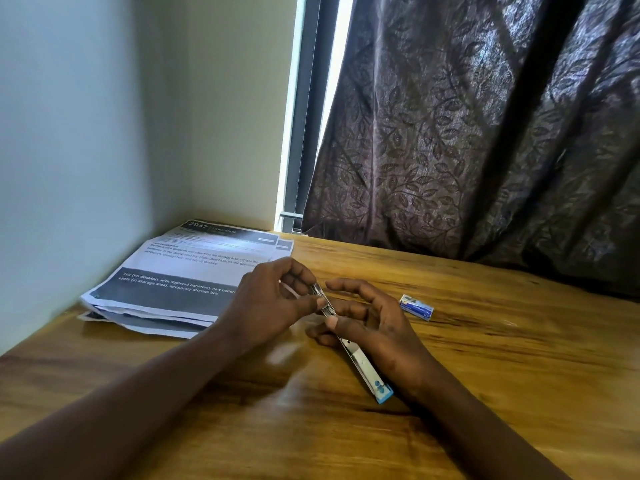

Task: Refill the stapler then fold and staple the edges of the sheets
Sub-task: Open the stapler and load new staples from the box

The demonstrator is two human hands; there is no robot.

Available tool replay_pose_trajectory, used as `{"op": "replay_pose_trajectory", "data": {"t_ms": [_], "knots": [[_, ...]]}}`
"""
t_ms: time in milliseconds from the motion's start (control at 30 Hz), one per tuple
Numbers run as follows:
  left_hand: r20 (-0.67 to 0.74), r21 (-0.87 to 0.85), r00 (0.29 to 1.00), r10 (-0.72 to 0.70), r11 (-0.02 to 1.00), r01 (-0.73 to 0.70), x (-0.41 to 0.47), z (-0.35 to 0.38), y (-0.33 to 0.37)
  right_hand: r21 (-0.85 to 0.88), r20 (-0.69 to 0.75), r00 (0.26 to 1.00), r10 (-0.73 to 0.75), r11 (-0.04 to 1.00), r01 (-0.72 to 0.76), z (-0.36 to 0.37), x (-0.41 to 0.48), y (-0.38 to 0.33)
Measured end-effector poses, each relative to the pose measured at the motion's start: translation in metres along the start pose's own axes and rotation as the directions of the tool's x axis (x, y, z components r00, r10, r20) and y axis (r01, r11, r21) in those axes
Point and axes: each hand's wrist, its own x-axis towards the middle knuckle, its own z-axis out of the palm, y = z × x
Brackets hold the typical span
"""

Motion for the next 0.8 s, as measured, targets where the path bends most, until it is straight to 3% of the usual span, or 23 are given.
{"op": "replay_pose_trajectory", "data": {"t_ms": [133,400,800], "knots": [[0.09,-0.189,0.981,-0.172,0.964,0.186,0.002,0.002,-0.001,0.011,0.013,1.0,-0.008,1.0,0.008,-0.001,0.002,0.002],[0.198,-0.32,0.956,-0.216,0.908,0.271,-0.001,0.002,0.009,0.037,0.037,0.998,-0.052,0.998,0.051,0.001,0.0,0.0],[0.126,-0.416,0.978,-0.168,0.886,0.206,-0.001,0.004,0.006,0.068,0.019,0.999,-0.027,0.997,0.026,0.002,0.0,-0.005]]}}
